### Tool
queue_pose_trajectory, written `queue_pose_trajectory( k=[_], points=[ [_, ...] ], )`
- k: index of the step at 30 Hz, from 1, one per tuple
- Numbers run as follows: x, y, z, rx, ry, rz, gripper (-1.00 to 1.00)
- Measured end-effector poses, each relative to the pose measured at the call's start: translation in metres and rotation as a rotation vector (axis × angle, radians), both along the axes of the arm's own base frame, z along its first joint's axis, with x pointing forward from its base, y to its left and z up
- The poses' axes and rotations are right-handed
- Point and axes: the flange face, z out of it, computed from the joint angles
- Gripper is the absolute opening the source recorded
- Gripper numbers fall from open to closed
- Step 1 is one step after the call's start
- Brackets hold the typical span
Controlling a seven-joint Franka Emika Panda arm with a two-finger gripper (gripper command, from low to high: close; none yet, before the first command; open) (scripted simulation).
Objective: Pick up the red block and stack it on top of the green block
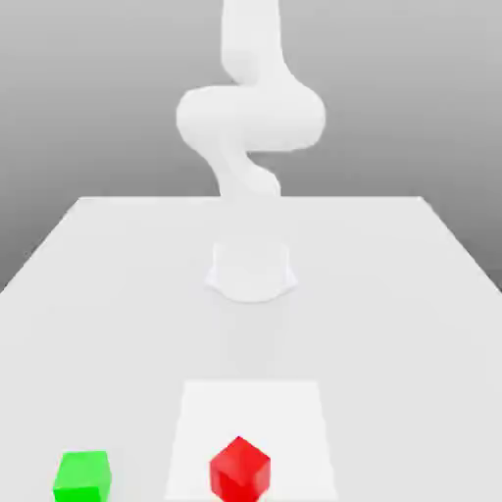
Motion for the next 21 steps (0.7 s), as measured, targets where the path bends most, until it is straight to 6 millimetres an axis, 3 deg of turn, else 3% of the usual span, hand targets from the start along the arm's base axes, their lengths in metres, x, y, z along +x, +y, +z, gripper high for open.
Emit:
queue_pose_trajectory(
  k=[5, 10, 15, 21],
  points=[
    [0.060, -0.001, -0.084, -0.010, 0.144, -0.146, 0.00],
    [0.100, -0.011, -0.175, 0.004, 0.275, -0.270, 0.00],
    [0.121, -0.021, -0.268, 0.046, 0.400, -0.377, 0.00],
    [0.123, -0.029, -0.372, 0.140, 0.539, -0.495, 0.00]
  ],
)
